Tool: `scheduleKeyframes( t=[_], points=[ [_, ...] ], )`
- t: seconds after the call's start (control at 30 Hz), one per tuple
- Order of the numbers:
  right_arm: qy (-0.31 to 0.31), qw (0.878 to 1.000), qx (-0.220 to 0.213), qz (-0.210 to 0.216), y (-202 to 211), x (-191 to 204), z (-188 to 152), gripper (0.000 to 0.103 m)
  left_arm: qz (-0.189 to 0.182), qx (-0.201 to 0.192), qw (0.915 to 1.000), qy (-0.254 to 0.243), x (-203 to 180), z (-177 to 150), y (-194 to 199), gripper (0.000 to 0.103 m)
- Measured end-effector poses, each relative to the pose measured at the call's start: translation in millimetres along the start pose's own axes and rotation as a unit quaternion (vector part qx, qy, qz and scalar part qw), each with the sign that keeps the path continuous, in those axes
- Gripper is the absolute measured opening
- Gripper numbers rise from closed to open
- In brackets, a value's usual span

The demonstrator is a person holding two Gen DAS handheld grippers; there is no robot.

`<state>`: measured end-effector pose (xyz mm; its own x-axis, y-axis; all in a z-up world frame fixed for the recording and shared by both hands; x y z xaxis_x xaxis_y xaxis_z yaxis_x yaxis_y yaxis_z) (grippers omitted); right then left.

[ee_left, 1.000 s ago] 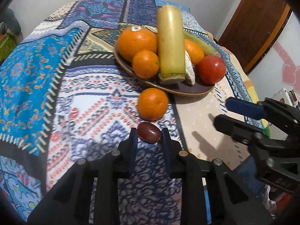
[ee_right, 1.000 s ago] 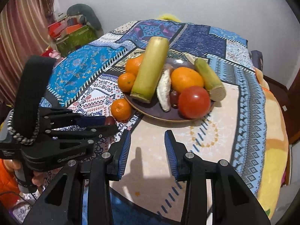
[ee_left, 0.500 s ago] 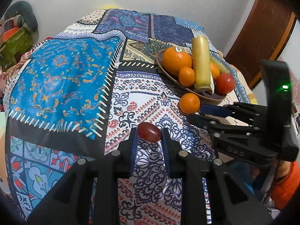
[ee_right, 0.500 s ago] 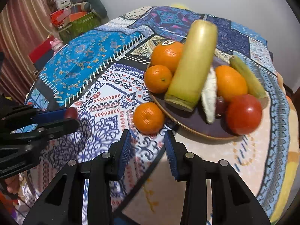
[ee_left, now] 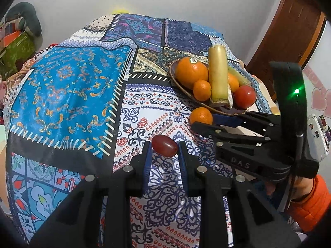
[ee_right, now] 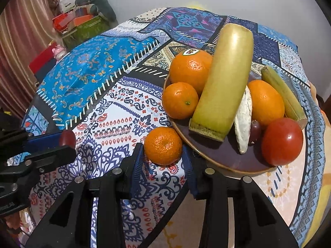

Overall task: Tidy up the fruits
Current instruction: 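Grasp the red date with the left gripper while the right gripper grasps a mandarin, then place the date on the plate with the left gripper while the right gripper places the mandarin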

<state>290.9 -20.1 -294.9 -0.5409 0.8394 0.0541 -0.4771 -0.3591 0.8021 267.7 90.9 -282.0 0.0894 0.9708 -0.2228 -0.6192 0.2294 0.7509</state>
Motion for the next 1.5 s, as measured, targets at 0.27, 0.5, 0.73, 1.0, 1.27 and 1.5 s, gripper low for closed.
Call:
scheduleKeyframes(
  t=[0.27,0.5,0.73,1.0,1.27,1.5],
  points=[
    [0.008,0.999,-0.021,0.023,31.3,0.4,-5.5,0.034,-0.002,-0.012,0.9999,-0.006,-16.4,14.7,8.7,0.025],
    [-0.002,0.998,-0.066,0.000,74.9,-35.3,1.7,0.034,-0.014,-0.024,0.9993,-0.026,-48.2,38.5,5.3,0.025],
    [-0.024,0.994,-0.102,-0.026,101.6,-81.6,13.6,0.034,-0.034,-0.032,0.9979,-0.045,-88.7,65.5,-11.8,0.025],
    [-0.032,0.990,-0.127,-0.053,101.8,-122.2,30.6,0.034,-0.067,-0.021,0.9965,-0.045,-121.3,93.8,-50.6,0.025],
    [-0.037,0.991,-0.120,-0.048,79.3,-144.5,39.6,0.034,-0.077,-0.004,0.9964,-0.036,-129.4,102.3,-88.0,0.025],
    [-0.032,0.994,-0.103,-0.035,61.3,-144.7,36.5,0.034,-0.075,-0.020,0.9965,-0.034,-127.1,107.2,-91.7,0.025]
  ],
)
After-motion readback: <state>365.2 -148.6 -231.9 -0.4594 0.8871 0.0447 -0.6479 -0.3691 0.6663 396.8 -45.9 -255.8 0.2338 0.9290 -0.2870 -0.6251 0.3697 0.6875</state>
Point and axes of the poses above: each gripper's, at about its wrist camera, not at the fingertips, and y roughly against the way its jaws point, x to its left, z to its top, the point moved 7 cm from there along -y, roughly the way its jaws point, and after that the axes turned 1 degree about -x, right-handed, at the moved point
